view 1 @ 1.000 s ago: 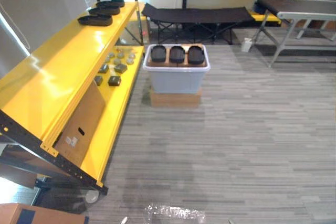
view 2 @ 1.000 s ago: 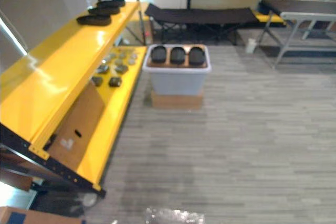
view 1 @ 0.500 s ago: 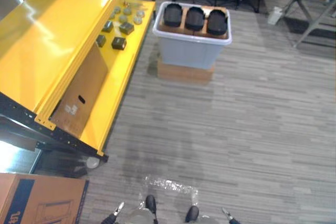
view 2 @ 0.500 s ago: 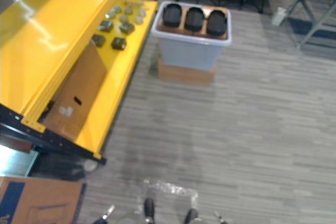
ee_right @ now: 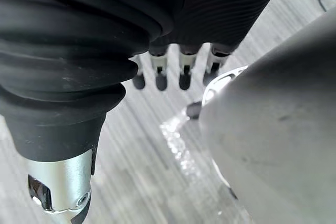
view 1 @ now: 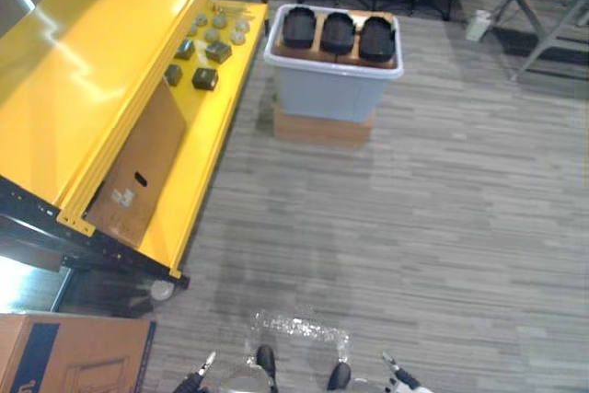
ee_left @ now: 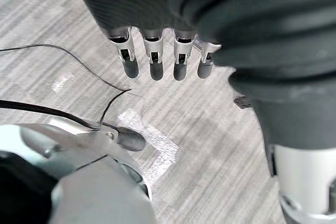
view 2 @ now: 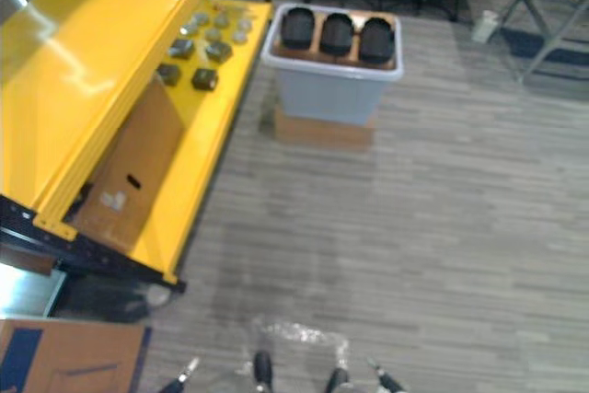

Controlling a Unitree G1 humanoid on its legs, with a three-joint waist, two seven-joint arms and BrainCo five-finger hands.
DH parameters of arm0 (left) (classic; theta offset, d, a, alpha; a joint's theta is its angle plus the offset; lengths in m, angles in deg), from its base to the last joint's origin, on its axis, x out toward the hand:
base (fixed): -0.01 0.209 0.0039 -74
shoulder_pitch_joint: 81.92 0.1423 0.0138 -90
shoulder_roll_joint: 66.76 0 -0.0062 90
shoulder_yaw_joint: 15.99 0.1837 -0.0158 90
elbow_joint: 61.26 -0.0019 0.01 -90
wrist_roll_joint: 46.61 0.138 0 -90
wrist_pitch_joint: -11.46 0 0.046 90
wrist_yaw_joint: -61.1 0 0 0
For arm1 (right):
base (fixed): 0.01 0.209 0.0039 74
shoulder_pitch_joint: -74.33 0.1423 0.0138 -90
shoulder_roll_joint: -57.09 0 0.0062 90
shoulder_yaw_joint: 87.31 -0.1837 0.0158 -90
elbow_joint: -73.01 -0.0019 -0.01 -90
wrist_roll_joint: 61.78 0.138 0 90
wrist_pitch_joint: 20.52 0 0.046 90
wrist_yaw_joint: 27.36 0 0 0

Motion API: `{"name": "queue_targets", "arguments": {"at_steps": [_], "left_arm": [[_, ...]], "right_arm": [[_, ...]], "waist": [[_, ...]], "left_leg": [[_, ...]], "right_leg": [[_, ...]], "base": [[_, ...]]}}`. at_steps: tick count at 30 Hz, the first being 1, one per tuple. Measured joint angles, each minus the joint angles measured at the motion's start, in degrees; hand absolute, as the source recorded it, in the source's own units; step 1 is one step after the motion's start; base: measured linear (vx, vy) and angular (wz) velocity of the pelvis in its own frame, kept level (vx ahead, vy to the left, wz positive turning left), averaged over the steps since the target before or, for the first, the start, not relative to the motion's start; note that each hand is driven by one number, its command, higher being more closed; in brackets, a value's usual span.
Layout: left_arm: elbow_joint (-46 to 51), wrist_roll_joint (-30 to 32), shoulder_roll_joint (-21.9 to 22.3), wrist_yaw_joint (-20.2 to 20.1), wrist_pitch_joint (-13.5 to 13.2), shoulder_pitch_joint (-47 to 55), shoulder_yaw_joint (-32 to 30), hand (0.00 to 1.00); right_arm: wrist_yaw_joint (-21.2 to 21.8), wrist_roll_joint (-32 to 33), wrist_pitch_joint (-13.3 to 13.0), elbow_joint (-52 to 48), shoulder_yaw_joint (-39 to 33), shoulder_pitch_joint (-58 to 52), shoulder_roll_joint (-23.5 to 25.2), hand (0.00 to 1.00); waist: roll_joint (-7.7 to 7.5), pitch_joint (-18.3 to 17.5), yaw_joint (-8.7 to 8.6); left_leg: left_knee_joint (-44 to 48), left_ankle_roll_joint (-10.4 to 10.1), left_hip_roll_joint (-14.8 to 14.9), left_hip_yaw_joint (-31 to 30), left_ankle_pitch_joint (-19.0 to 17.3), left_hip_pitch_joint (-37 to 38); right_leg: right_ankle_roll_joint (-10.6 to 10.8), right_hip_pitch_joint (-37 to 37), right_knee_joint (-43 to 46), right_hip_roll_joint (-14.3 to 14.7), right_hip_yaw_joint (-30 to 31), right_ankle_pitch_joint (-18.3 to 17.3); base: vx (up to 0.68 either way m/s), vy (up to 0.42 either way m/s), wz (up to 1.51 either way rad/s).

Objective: Walk over and take plastic housings, then place them on the shelf

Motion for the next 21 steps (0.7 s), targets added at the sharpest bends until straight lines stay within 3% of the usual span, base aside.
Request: {"name": "queue_targets", "arguments": {"at_steps": [3,5,7,11,14,15,16,18,19,20,21], "left_arm": [[0.3,1.87,-0.68,0.55,0.56,-0.12,2.09,0.0],[0.32,2.59,-1.07,1.35,1.35,0.05,2.03,0.0],[0.43,3.46,-1.09,2.1,2.43,-0.34,1.71,0.0],[0.5,5.14,-0.77,2.32,2.82,-0.3,-0.53,0.0],[0.51,5.58,-1.04,2.54,2.79,-0.09,-1.0,0.0],[0.58,5.14,-0.78,3.82,2.9,-0.07,-1.19,0.0],[0.59,5.02,0.63,4.79,3.57,0.16,-1.27,0.0],[1.5,4.32,2.32,5.73,4.08,1.58,-2.68,0.0],[2.32,2.68,2.94,5.95,4.07,1.61,-3.86,0.0],[3.76,-0.66,4.28,6.36,3.92,1.38,-6.44,0.0],[4.35,-1.62,4.61,6.45,4.0,1.54,-7.27,0.0]], "right_arm": [[0.03,0.02,0.24,-1.34,-0.09,-0.3,-0.14,0.0],[1.18,-0.01,1.29,-1.27,-0.51,-0.29,0.08,0.0],[2.97,-0.08,1.53,-1.2,-1.38,-0.23,0.03,0.0],[5.27,-1.23,1.88,-1.12,-2.54,-0.37,-0.2,0.0],[7.62,-3.95,2.77,-1.19,-3.66,-0.94,-0.1,0.0],[8.54,-4.58,3.54,-1.19,-5.03,-1.26,-0.11,0.0],[9.25,-4.75,4.14,-1.24,-6.12,-1.26,-1.33,0.0],[9.12,-6.72,4.37,-1.06,-6.86,-1.4,-2.36,0.0],[9.0,-7.19,4.37,-0.71,-6.93,-1.05,-2.51,0.0],[8.88,-7.28,4.35,-0.06,-6.9,-0.65,-2.83,0.0],[8.82,-7.26,4.31,-0.07,-6.85,-0.46,-2.97,0.0]], "waist": [[0.7,0.37,-1.17],[0.18,0.19,-1.57],[0.21,0.34,-1.73],[0.3,0.34,-2.01],[-0.69,-0.27,-2.35],[-0.48,-0.54,-2.25],[1.51,-1.63,-2.49],[4.02,-3.96,-2.44],[4.18,-4.04,-2.47],[4.13,-3.82,-2.33],[4.53,-3.7,-2.4]], "left_leg": [[0.08,1.26,1.56,-2.32,-0.85,2.88],[0.32,1.26,3.11,-3.52,-0.97,3.99],[3.43,0.85,5.33,-4.45,-2.81,3.39],[15.55,-2.31,10.45,-3.93,-11.1,1.65],[21.66,-4.9,11.3,-4.25,-16.05,1.77],[24.21,-6.28,11.85,-4.48,-18.58,1.94],[24.7,-7.64,14.49,-4.62,-20.03,2.97],[26.11,-8.36,16.85,-5.19,-19.55,2.97],[29.08,-7.21,17.11,-5.96,-18.79,1.52],[40.18,-6.37,18.05,-8.54,-15.33,-3.73],[45.01,-7.18,18.84,-9.35,-14.51,-5.86]], "right_leg": [[-1.45,-4.66,14.11,-1.03,2.1,-1.94],[-1.73,-5.31,13.66,-0.09,3.38,-3.72],[-0.65,-7.04,10.82,0.6,3.39,-2.93],[-0.06,-10.58,3.84,1.56,3.42,1.28],[-1.0,-9.9,0.91,1.16,3.63,3.91],[-0.67,-9.58,1.75,1.05,4.31,7.92],[-1.67,-10.7,6.33,2.69,3.75,6.13],[-2.37,-12.12,10.39,4.46,2.71,0.61],[-2.35,-12.05,11.22,4.43,2.58,-0.66],[-2.77,-9.97,10.76,4.22,1.95,-2.12],[-3.21,-8.47,9.97,4.28,1.44,-2.33]], "base": [[-0.06,0.051,0.25],[-0.01,0.0,0.46],[0.06,-0.057,0.31],[0.15,-0.09,-0.1],[0.29,-0.22,0.04],[0.35,-0.299,0.09],[0.37,-0.287,0.1],[0.41,-0.204,0.1],[0.49,-0.256,0.18],[0.39,-0.203,0.24],[0.47,-0.216,0.34]]}}
